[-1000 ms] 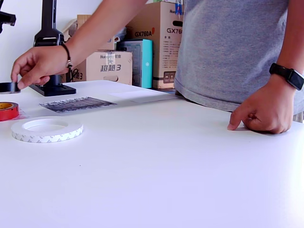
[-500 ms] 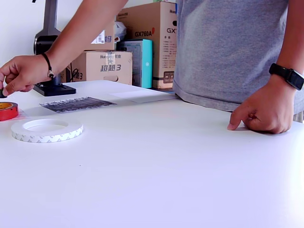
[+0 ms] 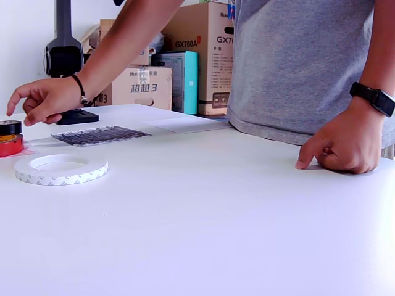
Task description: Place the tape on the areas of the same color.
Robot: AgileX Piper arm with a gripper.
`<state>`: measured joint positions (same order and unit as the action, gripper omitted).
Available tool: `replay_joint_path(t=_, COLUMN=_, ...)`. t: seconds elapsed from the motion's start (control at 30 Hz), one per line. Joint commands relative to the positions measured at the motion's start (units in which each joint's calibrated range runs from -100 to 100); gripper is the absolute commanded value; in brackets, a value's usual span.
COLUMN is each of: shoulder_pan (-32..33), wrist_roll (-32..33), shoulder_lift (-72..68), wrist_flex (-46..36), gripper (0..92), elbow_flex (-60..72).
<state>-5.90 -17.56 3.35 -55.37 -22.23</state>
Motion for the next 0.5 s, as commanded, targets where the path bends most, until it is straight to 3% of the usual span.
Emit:
replay_joint_path(t=0.0, shoulder_pan=5.1, wrist_roll=3.3, shoulder_lift=-1.9, wrist_flex=0.1, gripper=51.2, elbow_flex=1.5)
replay_joint_path(t=0.47, shoulder_pan=3.6, wrist_roll=5.8, shoulder_lift=-8.5, wrist_flex=0.1, gripper=51.2, elbow_flex=5.5)
